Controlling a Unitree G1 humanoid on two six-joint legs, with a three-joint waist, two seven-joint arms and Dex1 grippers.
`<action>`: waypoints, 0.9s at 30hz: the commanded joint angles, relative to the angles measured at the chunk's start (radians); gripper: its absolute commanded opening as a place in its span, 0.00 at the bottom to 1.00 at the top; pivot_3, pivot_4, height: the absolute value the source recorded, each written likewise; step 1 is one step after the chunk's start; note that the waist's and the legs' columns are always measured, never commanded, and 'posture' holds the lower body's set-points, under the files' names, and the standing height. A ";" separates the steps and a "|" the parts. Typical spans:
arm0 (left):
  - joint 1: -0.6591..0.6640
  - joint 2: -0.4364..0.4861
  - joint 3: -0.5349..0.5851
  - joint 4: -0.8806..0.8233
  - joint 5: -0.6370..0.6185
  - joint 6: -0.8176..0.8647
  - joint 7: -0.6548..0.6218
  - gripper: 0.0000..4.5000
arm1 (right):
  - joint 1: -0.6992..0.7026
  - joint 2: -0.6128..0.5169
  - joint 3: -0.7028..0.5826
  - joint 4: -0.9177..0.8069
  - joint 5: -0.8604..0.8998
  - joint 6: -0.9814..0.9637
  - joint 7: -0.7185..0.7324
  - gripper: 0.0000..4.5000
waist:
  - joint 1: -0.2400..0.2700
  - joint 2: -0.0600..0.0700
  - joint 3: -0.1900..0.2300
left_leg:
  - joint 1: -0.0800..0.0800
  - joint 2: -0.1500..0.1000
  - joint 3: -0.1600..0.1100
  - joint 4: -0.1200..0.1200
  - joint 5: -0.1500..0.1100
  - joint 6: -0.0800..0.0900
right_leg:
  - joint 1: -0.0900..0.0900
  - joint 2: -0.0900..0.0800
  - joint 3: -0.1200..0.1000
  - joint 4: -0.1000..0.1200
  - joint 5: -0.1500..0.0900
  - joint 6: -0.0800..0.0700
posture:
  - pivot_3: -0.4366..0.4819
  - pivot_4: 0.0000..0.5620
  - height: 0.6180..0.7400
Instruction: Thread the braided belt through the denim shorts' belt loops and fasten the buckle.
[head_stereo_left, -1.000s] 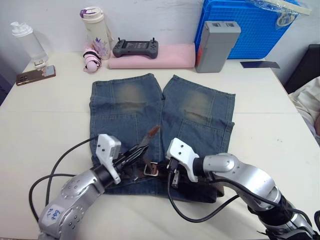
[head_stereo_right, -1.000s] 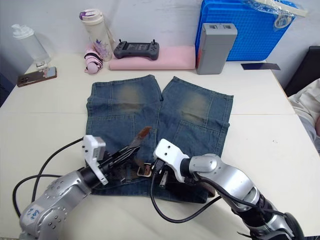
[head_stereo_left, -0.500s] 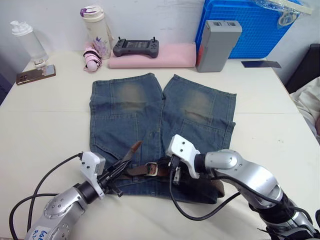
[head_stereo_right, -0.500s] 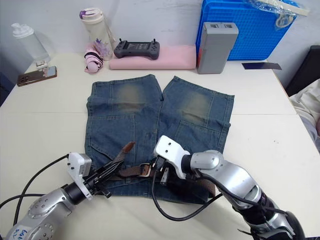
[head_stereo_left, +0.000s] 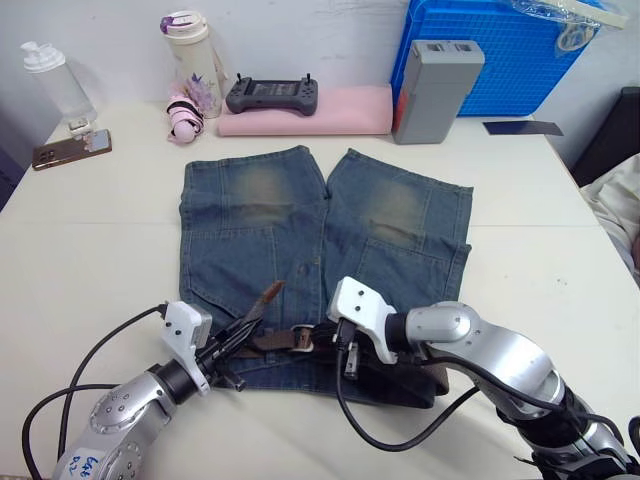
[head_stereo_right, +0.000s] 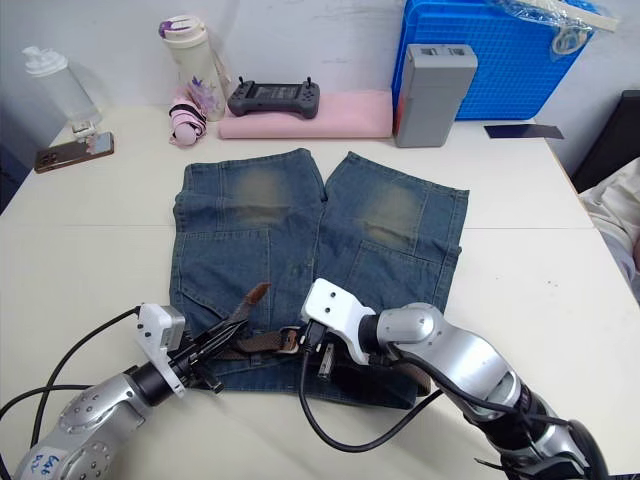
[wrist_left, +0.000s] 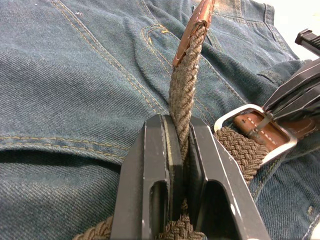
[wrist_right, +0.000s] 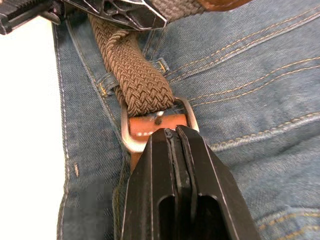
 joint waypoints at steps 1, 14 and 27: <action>-0.002 0.002 -0.009 -0.013 0.005 -0.012 -0.003 0.00 | -0.019 0.020 0.046 0.017 -0.029 -0.025 -0.001 0.02 | 0.000 0.000 0.000 | 0.000 0.000 0.000 0.000 0.000 0.000 | 0.000 0.000 0.000 0.000 0.000 0.000 | 0.48 0.27 0.77; -0.049 0.009 -0.031 0.007 0.018 -0.015 -0.013 0.00 | -0.122 0.041 0.169 0.107 -0.089 -0.046 0.065 0.02 | 0.000 0.000 0.000 | 0.000 0.000 0.000 0.000 0.000 0.000 | 0.000 0.000 0.000 0.000 0.000 0.000 | 0.48 0.27 0.77; -0.116 0.032 -0.046 0.034 0.025 -0.013 -0.049 0.00 | -0.110 0.002 0.117 0.044 -0.092 -0.005 0.073 0.02 | 0.003 0.000 0.000 | 0.000 0.000 0.000 0.000 0.000 0.000 | 0.000 0.000 0.000 0.000 0.000 0.000 | 0.48 0.27 0.77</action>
